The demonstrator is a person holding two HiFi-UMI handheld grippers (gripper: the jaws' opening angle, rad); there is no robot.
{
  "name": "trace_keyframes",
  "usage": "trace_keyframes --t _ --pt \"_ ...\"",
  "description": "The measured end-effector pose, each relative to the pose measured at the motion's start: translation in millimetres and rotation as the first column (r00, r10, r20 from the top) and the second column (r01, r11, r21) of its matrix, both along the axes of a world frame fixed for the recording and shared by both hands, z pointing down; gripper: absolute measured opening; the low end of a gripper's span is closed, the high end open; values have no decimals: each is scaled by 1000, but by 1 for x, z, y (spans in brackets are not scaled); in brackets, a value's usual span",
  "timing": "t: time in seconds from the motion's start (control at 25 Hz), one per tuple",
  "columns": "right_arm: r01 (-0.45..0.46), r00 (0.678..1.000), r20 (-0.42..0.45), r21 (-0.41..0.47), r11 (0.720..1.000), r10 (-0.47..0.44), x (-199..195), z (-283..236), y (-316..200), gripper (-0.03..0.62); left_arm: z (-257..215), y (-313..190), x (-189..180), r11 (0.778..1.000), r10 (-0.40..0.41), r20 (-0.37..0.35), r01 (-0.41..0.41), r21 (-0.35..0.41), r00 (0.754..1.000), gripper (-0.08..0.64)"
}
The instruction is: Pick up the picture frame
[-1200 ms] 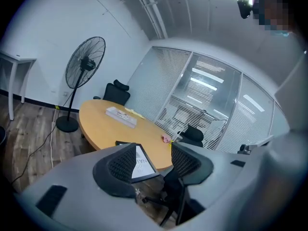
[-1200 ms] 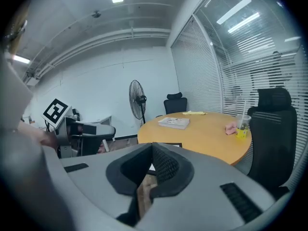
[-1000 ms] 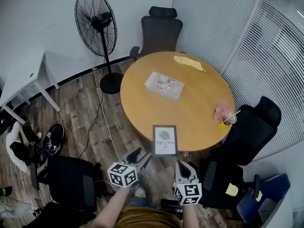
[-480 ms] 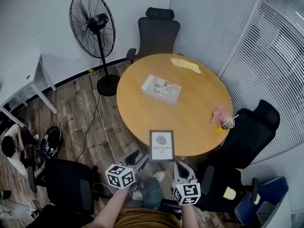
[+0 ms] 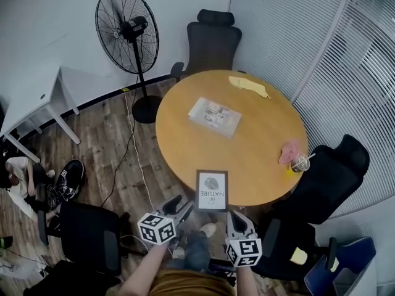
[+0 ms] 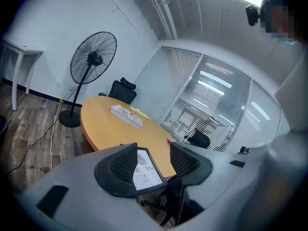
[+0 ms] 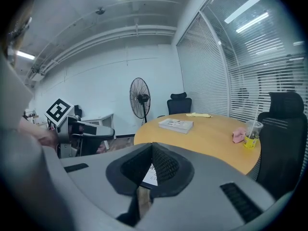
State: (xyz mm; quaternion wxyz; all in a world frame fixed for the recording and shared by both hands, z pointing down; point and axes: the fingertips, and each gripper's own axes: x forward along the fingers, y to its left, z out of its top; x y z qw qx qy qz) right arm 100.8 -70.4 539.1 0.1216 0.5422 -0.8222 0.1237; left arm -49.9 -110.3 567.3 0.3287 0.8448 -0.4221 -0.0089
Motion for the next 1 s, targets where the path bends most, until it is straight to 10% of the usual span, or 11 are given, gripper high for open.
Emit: trace_keyframes --t 1.0 --pt "15 998 -58 -169 986 -25 26 75 -32 12 107 -17 27 961 84 55 -66 -270 995 219"
